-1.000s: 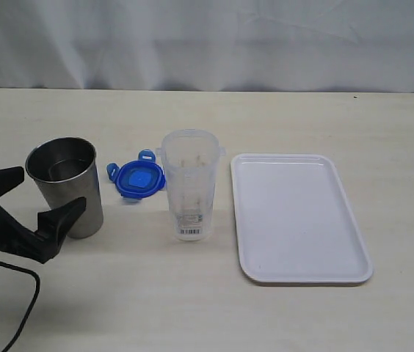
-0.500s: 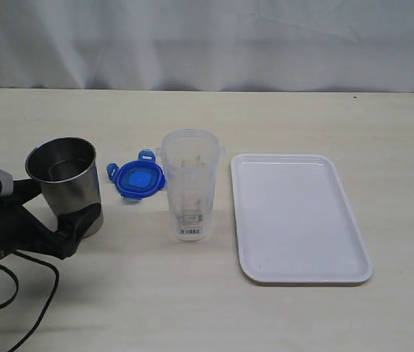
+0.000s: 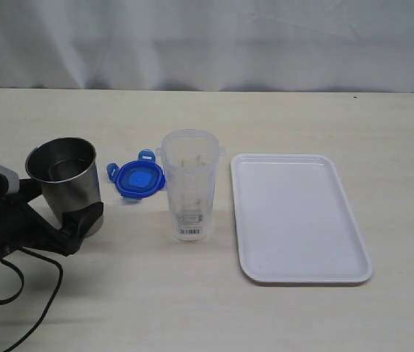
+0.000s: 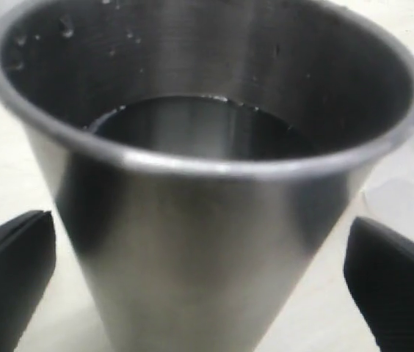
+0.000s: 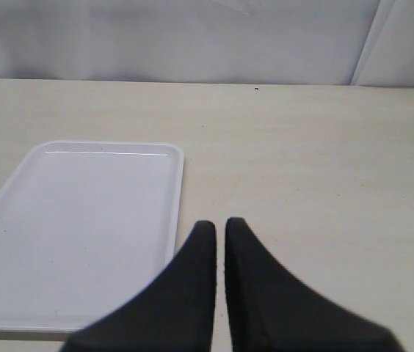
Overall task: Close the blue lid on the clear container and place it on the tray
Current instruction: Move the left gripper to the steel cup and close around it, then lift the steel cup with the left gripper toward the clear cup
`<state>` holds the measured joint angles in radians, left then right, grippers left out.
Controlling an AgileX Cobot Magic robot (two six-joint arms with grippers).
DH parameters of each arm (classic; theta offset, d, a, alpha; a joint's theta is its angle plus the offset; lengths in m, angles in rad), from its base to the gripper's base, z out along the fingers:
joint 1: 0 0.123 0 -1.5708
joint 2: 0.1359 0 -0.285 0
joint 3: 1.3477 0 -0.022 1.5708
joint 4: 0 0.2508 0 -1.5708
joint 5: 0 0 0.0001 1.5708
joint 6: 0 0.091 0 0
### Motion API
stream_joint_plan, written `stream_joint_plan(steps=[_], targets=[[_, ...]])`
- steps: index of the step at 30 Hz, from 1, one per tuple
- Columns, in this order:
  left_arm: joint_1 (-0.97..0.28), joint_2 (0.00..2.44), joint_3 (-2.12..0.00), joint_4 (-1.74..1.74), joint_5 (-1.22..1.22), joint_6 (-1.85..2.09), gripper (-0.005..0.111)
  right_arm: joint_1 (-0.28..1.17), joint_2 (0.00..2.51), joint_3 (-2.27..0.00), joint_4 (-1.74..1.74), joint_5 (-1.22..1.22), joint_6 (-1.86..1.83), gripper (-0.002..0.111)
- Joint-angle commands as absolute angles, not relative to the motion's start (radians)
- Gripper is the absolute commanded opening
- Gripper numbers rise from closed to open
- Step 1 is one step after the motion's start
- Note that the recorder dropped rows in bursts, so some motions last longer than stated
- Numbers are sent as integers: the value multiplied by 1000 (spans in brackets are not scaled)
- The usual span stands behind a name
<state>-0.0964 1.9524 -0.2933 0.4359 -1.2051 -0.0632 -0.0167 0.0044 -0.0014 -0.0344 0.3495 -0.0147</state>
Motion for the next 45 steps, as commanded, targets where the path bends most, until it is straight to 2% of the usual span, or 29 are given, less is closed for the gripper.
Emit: stream_joint_plan(steps=[1,45], targets=[[-106,1960,-340,458,-1221,-60,105,-21,0,0,-36,345,-12,5],[-106,1960,-413,464,-1221,-86,105,-21,0,0,-36,345,-12,5]])
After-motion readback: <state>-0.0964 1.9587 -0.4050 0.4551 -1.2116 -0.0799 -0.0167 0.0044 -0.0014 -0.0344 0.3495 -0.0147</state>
